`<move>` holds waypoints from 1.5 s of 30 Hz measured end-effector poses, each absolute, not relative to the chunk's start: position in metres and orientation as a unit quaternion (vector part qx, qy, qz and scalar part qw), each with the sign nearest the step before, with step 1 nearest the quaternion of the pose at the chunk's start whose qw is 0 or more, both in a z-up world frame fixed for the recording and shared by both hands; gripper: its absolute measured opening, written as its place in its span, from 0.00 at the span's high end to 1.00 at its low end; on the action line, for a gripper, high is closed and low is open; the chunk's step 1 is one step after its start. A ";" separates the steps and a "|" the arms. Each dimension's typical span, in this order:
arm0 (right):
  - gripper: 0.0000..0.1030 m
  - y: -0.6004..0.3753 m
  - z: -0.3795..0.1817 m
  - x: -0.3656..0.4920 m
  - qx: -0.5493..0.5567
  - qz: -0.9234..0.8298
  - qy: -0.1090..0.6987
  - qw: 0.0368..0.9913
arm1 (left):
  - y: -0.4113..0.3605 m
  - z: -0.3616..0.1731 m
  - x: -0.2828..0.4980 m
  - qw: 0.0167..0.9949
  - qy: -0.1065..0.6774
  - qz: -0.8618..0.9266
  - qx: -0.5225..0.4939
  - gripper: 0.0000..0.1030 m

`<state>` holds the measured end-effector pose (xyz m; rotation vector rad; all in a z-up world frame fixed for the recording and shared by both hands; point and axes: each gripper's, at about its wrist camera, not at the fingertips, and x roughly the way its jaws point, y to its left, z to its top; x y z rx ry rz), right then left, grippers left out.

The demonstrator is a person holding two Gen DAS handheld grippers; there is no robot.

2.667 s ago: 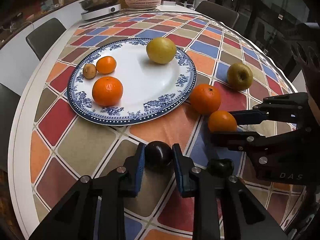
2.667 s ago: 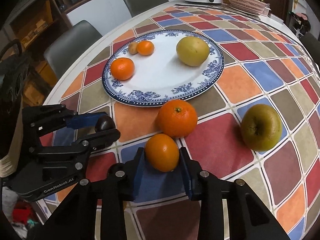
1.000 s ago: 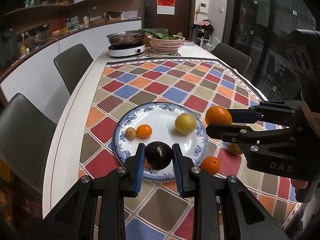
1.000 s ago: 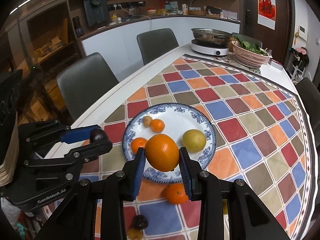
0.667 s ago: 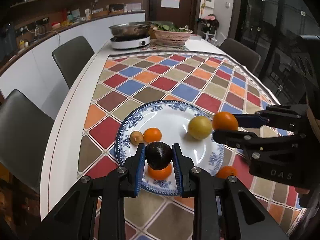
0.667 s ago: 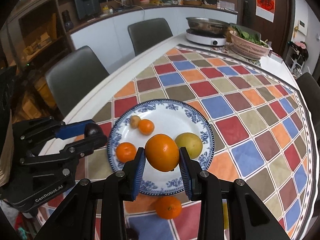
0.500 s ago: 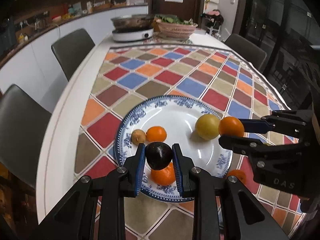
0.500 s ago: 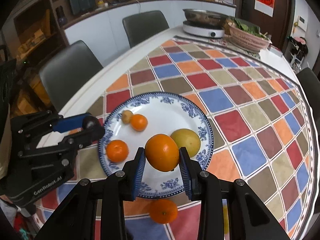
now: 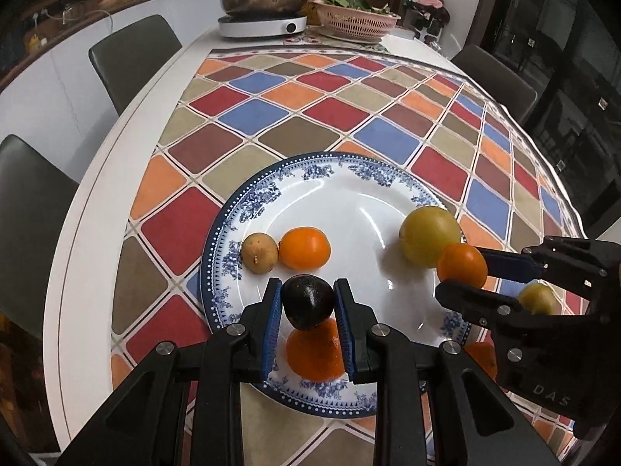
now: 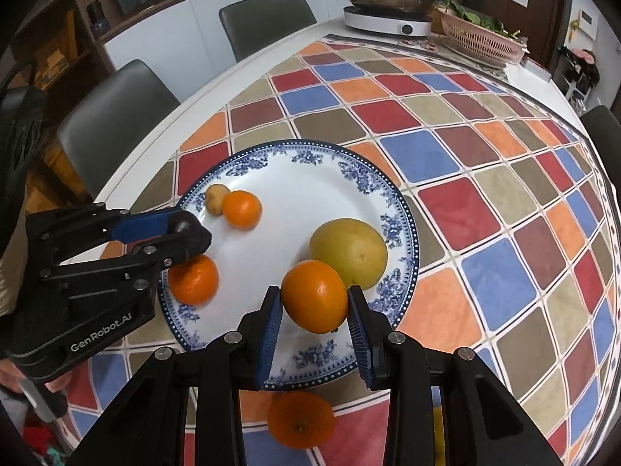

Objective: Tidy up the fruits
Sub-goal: 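Carry the plum and tangerine over the blue-rimmed plate with both tools, then lower both fruits onto the plate and open both tools, then withdraw both open tools toward the brown round fruit and second plum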

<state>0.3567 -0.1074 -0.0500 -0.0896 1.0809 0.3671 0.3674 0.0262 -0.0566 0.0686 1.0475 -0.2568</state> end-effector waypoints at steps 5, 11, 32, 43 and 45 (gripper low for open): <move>0.66 -0.108 -0.050 0.357 -0.041 0.174 0.508 0.843 | 0.025 -0.053 0.364 0.862 0.491 -0.117 0.041 0.58; 0.59 -0.115 -0.042 0.353 -0.037 0.167 0.494 0.853 | 0.024 -0.042 0.353 0.869 0.480 -0.099 0.067 0.58; 0.40 -0.137 0.021 0.265 -0.054 0.149 0.398 0.904 | 0.017 0.029 0.244 0.913 0.390 -0.092 0.075 0.39; 0.40 -0.147 0.033 0.212 -0.059 0.153 0.368 0.915 | 0.009 0.034 0.189 0.923 0.364 -0.100 0.069 0.33; 0.40 -0.147 0.031 0.205 -0.063 0.154 0.366 0.916 | 0.008 0.030 0.180 0.923 0.367 -0.103 0.060 0.33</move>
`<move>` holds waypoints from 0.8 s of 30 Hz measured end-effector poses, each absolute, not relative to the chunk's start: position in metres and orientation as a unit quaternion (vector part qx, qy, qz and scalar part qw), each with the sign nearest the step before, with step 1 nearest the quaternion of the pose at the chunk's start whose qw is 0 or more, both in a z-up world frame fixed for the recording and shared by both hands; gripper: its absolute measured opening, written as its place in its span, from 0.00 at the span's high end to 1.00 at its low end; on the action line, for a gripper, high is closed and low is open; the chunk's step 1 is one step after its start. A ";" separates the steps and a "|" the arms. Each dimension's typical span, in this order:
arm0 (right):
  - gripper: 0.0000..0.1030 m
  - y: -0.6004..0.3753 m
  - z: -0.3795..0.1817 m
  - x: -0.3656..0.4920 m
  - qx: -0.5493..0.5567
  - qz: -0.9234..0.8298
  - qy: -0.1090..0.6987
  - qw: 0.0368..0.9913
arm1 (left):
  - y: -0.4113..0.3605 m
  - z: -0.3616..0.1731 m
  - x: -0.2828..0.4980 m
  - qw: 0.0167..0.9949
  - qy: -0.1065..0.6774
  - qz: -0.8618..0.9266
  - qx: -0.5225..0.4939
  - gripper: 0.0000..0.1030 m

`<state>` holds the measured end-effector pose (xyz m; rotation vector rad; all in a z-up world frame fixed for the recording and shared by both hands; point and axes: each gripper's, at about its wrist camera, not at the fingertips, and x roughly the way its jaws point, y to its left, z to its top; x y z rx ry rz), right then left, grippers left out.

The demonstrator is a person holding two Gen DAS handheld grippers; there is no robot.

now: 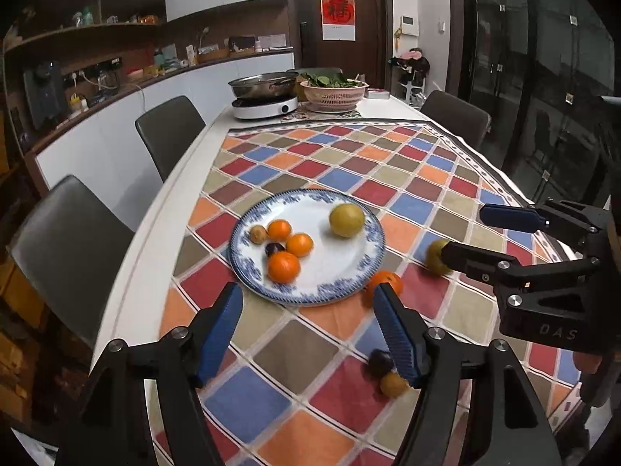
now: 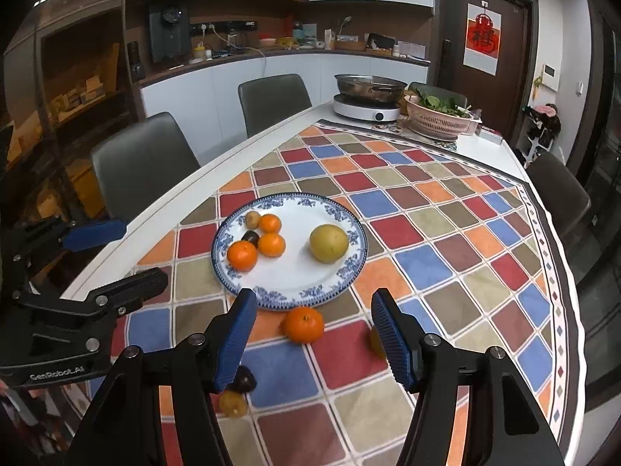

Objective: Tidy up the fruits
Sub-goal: 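Withdraw both open tools toward the brown round fruit and second plum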

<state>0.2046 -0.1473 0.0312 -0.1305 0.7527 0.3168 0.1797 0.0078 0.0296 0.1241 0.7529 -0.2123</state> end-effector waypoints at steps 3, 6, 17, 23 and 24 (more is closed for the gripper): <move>0.40 -0.149 0.027 0.193 -0.067 0.158 0.366 0.915 | 0.006 0.023 0.169 0.922 0.368 -0.106 0.057 0.33; 0.40 -0.152 0.021 0.182 -0.070 0.157 0.366 0.914 | 0.003 0.015 0.159 0.919 0.374 -0.113 0.051 0.33; 0.40 -0.157 -0.003 0.157 -0.074 0.149 0.376 0.912 | -0.004 -0.012 0.141 0.913 0.383 -0.131 0.042 0.33; 0.40 -0.159 -0.022 0.150 -0.078 0.141 0.395 0.904 | -0.010 -0.030 0.138 0.906 0.396 -0.142 0.046 0.33; 0.40 -0.160 -0.025 0.149 -0.079 0.141 0.399 0.903 | -0.011 -0.033 0.137 0.905 0.397 -0.146 0.048 0.33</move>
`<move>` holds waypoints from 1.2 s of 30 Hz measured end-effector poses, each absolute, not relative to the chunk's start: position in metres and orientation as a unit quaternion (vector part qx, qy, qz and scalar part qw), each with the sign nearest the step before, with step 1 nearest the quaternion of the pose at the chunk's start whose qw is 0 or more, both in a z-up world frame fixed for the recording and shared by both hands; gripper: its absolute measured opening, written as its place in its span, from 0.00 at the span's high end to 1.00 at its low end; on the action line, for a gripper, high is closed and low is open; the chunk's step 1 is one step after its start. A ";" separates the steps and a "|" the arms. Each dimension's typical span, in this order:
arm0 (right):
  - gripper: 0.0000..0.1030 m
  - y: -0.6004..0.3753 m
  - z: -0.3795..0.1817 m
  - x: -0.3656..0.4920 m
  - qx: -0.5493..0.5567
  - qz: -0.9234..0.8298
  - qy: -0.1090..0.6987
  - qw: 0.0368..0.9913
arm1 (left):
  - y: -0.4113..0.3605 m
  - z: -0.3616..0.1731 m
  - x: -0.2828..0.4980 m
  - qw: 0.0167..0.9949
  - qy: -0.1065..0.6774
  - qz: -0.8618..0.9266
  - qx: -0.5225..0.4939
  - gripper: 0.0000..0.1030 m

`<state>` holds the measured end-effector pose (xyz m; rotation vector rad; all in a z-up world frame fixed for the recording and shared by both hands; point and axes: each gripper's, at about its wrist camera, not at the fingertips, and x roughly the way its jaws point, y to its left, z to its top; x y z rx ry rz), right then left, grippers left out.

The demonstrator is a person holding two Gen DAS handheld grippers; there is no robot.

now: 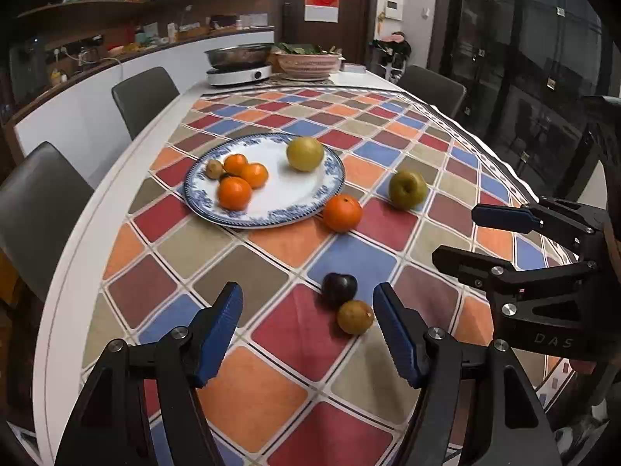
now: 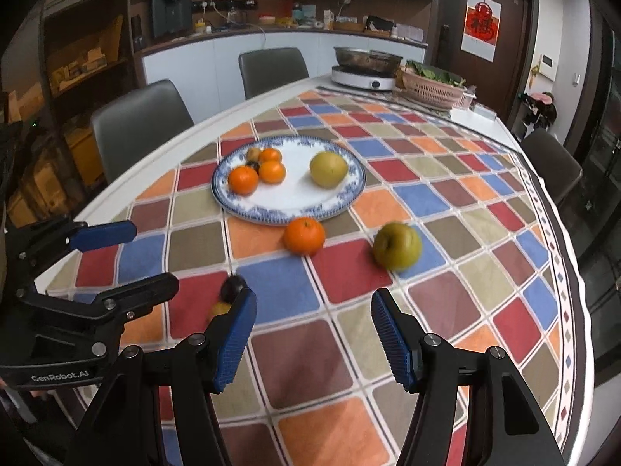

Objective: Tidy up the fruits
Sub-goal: 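Withdraw both open tools toward the brown round fruit and second plum, then close the left tool on the brown round fruit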

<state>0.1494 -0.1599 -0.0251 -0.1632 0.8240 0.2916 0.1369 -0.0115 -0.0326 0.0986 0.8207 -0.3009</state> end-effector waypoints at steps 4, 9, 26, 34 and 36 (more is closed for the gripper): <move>0.40 -0.163 -0.034 0.147 -0.079 0.141 0.409 0.898 | -0.017 -0.042 0.136 0.901 0.401 -0.158 0.049 0.33; 0.40 -0.167 -0.042 0.145 -0.083 0.138 0.416 0.895 | -0.023 -0.056 0.139 0.894 0.411 -0.171 0.041 0.33; 0.40 -0.175 -0.064 0.150 -0.070 0.133 0.449 0.881 | -0.048 -0.089 0.154 0.873 0.447 -0.185 0.064 0.58; 0.40 -0.175 -0.067 0.150 -0.068 0.133 0.455 0.878 | -0.047 -0.092 0.156 0.868 0.455 -0.192 0.054 0.71; 0.40 -0.174 -0.068 0.150 -0.069 0.133 0.456 0.878 | -0.045 -0.090 0.155 0.868 0.454 -0.192 0.048 0.71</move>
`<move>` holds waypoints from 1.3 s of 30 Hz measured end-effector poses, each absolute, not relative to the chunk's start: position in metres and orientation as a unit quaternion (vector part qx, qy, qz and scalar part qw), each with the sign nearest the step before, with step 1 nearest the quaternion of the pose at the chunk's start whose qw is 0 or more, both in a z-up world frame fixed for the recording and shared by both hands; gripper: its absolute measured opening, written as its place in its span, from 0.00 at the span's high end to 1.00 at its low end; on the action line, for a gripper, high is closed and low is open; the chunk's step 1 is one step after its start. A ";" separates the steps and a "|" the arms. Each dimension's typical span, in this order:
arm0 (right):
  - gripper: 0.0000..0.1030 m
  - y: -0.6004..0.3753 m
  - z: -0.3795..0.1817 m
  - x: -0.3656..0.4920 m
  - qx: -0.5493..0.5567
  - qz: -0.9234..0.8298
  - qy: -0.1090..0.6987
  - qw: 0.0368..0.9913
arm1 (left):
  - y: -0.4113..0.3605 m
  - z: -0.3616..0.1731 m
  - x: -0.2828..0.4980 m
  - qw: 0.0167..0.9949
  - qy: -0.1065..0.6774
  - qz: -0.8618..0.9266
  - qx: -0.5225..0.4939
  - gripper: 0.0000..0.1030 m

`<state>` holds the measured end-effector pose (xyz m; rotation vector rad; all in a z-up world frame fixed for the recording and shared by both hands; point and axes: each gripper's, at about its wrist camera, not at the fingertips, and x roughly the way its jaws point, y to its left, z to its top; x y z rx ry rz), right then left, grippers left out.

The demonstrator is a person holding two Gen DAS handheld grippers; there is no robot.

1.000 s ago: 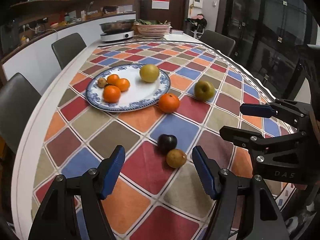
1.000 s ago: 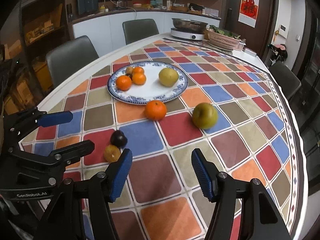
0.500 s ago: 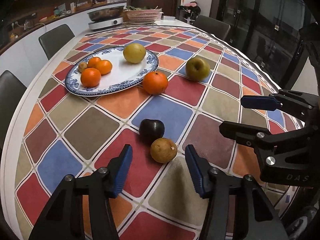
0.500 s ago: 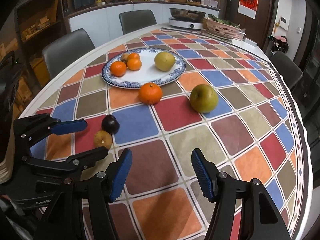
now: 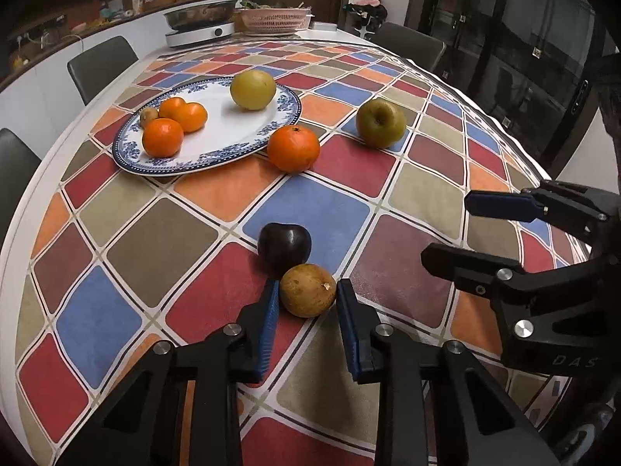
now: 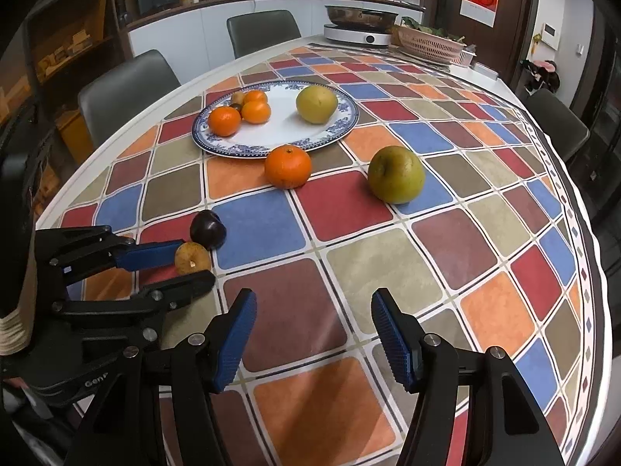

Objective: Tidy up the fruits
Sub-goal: 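Close the left tool on the brown round fruit, then grasp the dark plum with the right tool while the left tool lifts the brown fruit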

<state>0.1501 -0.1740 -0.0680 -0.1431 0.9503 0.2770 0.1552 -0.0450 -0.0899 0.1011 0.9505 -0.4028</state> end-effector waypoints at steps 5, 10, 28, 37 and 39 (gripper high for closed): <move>0.40 -0.170 -0.068 0.150 -0.067 0.140 0.459 0.875 | -0.036 -0.082 0.151 0.874 0.448 -0.181 0.041 0.71; 0.40 -0.158 -0.068 0.150 -0.075 0.156 0.455 0.873 | -0.020 -0.078 0.148 0.880 0.448 -0.151 0.044 0.71; 0.40 -0.101 -0.077 0.184 -0.107 0.220 0.462 0.852 | 0.027 -0.076 0.148 0.889 0.448 -0.092 0.019 0.71; 0.51 -0.090 -0.085 0.190 -0.123 0.221 0.474 0.843 | 0.030 -0.076 0.149 0.887 0.452 -0.091 0.014 0.71; 0.54 -0.089 -0.086 0.191 -0.124 0.222 0.477 0.841 | 0.030 -0.076 0.149 0.887 0.452 -0.092 0.014 0.71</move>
